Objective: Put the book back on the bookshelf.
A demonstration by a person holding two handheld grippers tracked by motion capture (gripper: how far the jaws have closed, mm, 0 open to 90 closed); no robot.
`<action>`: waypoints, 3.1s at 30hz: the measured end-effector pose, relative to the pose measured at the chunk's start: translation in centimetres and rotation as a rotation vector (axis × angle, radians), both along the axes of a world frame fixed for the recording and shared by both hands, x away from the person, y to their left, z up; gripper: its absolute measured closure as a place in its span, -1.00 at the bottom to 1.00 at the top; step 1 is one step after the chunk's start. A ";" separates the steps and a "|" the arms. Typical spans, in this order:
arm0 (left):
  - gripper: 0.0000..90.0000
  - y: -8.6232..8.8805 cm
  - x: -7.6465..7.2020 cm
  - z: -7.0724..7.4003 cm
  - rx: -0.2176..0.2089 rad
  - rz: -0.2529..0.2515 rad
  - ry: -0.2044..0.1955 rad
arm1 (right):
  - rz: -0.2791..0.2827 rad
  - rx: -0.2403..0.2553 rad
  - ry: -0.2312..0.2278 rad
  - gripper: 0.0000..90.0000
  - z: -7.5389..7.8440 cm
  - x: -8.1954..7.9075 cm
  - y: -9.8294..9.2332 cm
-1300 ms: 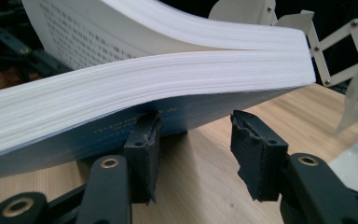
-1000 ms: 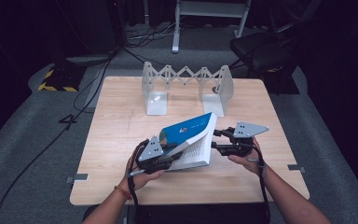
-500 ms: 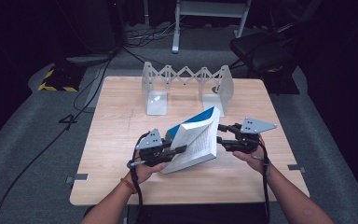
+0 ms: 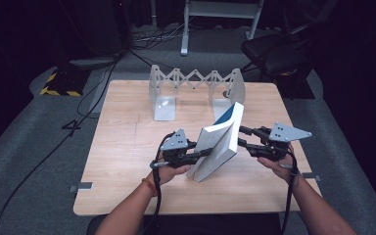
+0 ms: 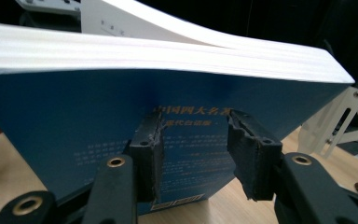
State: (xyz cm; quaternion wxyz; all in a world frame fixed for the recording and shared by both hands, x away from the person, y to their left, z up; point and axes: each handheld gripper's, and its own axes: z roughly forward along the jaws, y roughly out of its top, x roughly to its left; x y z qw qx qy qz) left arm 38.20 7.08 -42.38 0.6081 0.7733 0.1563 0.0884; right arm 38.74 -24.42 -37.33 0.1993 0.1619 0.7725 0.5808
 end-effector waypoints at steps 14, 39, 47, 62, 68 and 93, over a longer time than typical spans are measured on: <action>0.08 2.4 -1.7 0.9 0.233 0.018 -0.077 | 0.085 -0.077 0.000 0.10 -0.4 -0.8 5.2; -0.22 -1.5 -4.7 -2.5 0.221 0.357 -0.027 | -0.022 -0.100 0.013 -0.17 -2.4 -0.2 6.9; 0.32 1.0 -3.9 -2.4 0.208 0.318 -0.003 | -0.058 -0.102 0.064 -0.19 -3.5 1.5 5.1; 0.32 4.9 -4.4 -1.9 0.214 0.033 0.044 | 0.054 -0.124 0.144 -0.37 -6.1 4.0 2.1; 0.32 6.8 -3.8 -1.7 0.221 -0.035 0.067 | 0.176 -0.135 0.150 -0.33 -6.9 3.8 3.8; 0.16 8.8 -2.7 -2.4 0.254 0.069 0.030 | 0.344 -0.223 0.174 0.29 -9.0 2.3 4.5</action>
